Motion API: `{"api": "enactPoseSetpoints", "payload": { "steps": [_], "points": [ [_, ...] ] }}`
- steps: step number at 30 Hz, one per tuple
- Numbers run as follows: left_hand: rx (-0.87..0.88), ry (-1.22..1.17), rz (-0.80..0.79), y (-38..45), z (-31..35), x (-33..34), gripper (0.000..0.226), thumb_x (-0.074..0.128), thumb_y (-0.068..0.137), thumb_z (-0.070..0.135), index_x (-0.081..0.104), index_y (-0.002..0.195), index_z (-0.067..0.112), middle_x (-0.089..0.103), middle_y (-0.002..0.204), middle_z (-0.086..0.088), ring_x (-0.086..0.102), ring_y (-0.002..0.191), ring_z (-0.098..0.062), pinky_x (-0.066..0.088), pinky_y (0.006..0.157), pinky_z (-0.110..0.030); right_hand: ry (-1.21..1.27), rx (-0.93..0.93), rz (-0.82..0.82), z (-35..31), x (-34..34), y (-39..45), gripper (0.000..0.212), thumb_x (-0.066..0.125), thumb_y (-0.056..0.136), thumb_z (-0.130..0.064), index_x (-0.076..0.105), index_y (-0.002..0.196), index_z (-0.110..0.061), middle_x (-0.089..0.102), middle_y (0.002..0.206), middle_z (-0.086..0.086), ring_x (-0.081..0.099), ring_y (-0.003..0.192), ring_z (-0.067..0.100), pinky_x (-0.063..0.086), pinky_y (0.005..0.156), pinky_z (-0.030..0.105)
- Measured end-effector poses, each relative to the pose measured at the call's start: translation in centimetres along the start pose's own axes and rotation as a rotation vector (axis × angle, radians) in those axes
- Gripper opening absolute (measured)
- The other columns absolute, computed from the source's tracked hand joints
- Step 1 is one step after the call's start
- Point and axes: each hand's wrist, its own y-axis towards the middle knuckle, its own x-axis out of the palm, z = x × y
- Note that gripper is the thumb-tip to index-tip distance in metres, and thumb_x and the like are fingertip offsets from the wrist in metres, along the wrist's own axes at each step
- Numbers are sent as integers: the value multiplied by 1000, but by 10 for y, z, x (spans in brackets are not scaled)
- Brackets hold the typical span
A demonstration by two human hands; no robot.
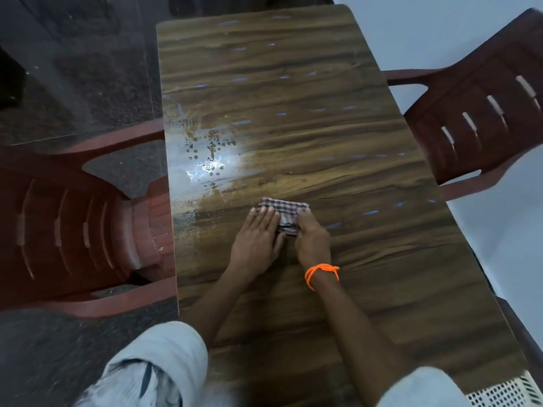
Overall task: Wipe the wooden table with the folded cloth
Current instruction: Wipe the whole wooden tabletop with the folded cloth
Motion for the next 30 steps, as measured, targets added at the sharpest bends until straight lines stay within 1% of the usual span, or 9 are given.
{"api": "enactPoseSetpoints", "payload": {
  "steps": [5,9,12,16,19,22,25,28,30],
  "points": [
    [-50,-95,66,-2,-17,-3,53,46,106,38,49,148,5,45,156,-14,34,150,-26,15,128,-44,-52,-92,-67,-20,6,0,39,57,74,15,69,107,-2,63,123,19,50,126,36,42,101,37],
    [-64,-199,191,-19,-4,3,30,67,98,20,71,123,3,66,134,-16,57,133,-28,31,122,-46,-62,-114,-38,-18,-1,-45,47,59,69,22,66,112,4,63,122,20,50,123,43,47,95,48],
    [-4,-200,222,-25,17,16,19,75,92,17,78,109,8,73,123,-13,65,122,-26,37,118,-45,-55,-33,3,-2,-13,-77,53,60,68,23,67,115,1,62,125,18,50,125,39,46,100,44],
    [116,-159,177,1,55,24,15,65,96,23,77,96,13,74,112,-10,64,114,-25,28,120,-35,-83,66,110,28,-35,-81,47,61,69,23,69,110,1,63,123,16,52,123,35,39,103,33],
    [138,-167,158,37,77,20,20,59,97,26,73,92,12,73,106,-10,64,109,-28,31,118,-37,-92,103,151,47,-48,-57,46,60,68,23,69,108,2,63,123,19,52,124,37,40,103,34],
    [78,-161,91,67,81,11,21,57,101,28,71,97,13,71,114,-9,61,116,-29,35,117,-41,-60,109,141,54,-52,-25,48,56,67,22,68,110,3,61,125,21,49,126,38,42,104,39],
    [29,-103,86,80,66,-1,23,55,102,31,69,100,14,69,114,-8,58,117,-31,42,105,-42,-25,57,85,50,-45,2,47,52,71,21,67,111,3,61,125,22,45,129,39,35,108,35],
    [-54,-70,-4,75,50,-11,26,51,104,34,67,104,14,67,115,-8,54,118,-33,46,97,-45,-19,-8,9,41,-34,10,43,48,79,16,66,115,-1,61,126,15,40,135,33,26,112,24],
    [-98,-80,-34,63,45,-16,24,52,103,34,65,100,14,66,108,-9,54,115,-33,49,87,-47,-25,-34,-32,34,-29,-1,46,47,81,14,63,121,-2,58,131,13,36,137,30,25,114,24]
  ]
}}
